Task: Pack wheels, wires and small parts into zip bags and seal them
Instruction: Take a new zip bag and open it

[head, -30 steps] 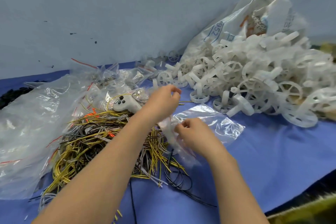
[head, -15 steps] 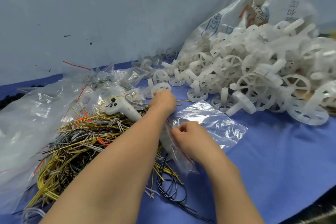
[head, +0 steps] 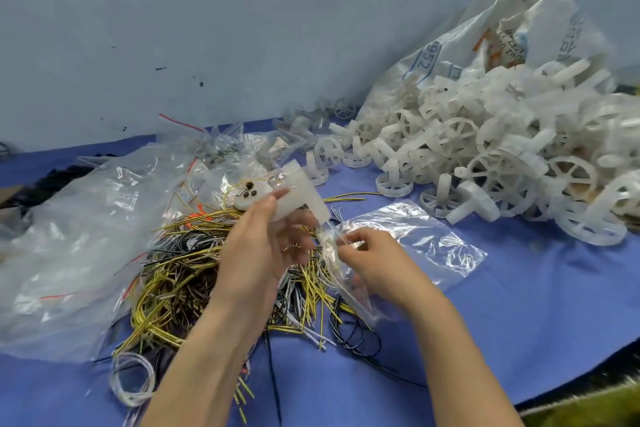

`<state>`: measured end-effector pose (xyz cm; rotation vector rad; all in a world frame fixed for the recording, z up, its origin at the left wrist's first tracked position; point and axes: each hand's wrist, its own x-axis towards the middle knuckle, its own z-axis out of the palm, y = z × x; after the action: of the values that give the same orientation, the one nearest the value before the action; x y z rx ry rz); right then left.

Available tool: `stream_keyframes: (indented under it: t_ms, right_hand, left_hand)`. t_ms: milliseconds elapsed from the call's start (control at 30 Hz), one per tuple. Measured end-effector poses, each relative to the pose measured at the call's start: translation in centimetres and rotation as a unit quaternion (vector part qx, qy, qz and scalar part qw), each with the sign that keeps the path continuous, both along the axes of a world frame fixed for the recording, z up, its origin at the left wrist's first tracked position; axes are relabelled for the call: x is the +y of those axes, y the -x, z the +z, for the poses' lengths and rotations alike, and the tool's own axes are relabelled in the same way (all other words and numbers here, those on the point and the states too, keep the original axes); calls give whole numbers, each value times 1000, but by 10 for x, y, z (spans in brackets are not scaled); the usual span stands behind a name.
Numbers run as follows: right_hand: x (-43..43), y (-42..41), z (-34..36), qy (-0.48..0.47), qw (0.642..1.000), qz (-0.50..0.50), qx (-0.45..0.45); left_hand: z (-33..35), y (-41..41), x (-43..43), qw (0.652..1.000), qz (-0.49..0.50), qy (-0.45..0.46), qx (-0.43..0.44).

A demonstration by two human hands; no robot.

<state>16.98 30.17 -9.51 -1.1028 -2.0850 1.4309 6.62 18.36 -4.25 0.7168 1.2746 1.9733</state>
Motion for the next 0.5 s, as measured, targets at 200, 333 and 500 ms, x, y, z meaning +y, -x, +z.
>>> stream_keyframes:
  t_ms: [200, 333, 500]
  right_hand:
    - [-8, -1, 12, -31, 999, -14, 36]
    - [-10, -4, 19, -39, 997, -40, 51]
    - [-13, -6, 28, -49, 991, -81, 92]
  left_hand:
    - [-21, 0, -11, 995, -83, 43, 21]
    - [-28, 13, -20, 985, -75, 100, 123]
    - [-33, 18, -18, 960, -5, 135, 246]
